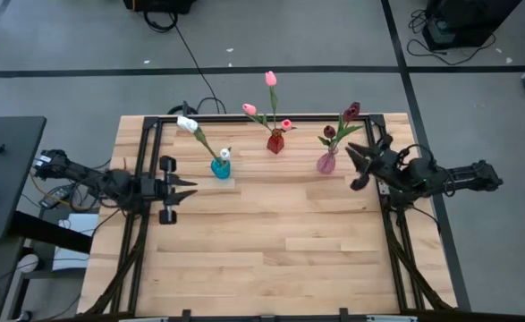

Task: Sort flowers into vase by color
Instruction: Return to Home Position

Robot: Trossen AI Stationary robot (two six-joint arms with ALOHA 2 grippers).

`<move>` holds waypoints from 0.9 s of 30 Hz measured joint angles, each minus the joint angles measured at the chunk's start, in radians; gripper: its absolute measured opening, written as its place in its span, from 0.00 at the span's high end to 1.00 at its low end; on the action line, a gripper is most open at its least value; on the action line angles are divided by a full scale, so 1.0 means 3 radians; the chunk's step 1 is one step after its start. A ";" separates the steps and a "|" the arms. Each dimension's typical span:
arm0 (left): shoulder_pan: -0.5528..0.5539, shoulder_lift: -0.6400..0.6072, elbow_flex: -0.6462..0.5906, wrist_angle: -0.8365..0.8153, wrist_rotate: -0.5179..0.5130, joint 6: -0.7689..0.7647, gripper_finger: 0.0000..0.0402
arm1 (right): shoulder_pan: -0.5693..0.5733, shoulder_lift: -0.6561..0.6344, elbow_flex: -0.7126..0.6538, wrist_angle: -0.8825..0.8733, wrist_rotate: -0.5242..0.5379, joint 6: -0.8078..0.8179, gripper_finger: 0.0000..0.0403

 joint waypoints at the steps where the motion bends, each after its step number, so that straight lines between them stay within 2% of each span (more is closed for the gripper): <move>1: 0.0003 -0.0087 -0.0071 0.0074 0.0036 0.0010 0.80 | 0.0008 -0.0080 0.0000 -0.0105 -0.0189 0.0148 0.80; 6: 0.0003 -0.0310 -0.0386 0.0269 0.0167 0.0120 0.80 | 0.0012 -0.0315 0.0001 -0.0586 -0.1005 0.0735 0.80; 9: 0.0021 -0.0359 -0.0556 0.0457 0.0170 0.0172 0.81 | 0.0011 -0.0348 0.0000 -0.0842 -0.1323 0.0892 0.80; 13: 0.0146 -0.0411 -0.0720 0.0653 0.0260 0.0160 0.86 | -0.0090 -0.0357 0.0000 -0.0915 -0.1304 0.1028 0.81; 18: 0.0422 -0.0413 -0.0720 0.0663 0.0820 0.0064 0.94 | -0.0382 -0.0354 -0.0013 -0.0878 -0.1333 0.1209 0.86; 21: 0.0605 -0.0412 -0.0720 0.0662 0.1096 -0.0068 0.98 | -0.0621 -0.0352 -0.0180 -0.0648 -0.1355 0.1391 0.91; 24: 0.0753 -0.0412 -0.0720 0.0659 0.1333 -0.0188 0.99 | -0.0892 -0.0349 -0.0447 -0.0355 -0.1562 0.1627 0.97; 27: 0.0858 -0.0413 -0.0720 0.0655 0.1374 -0.0284 0.98 | -0.1141 -0.0345 -0.0696 -0.0173 -0.1830 0.1866 0.98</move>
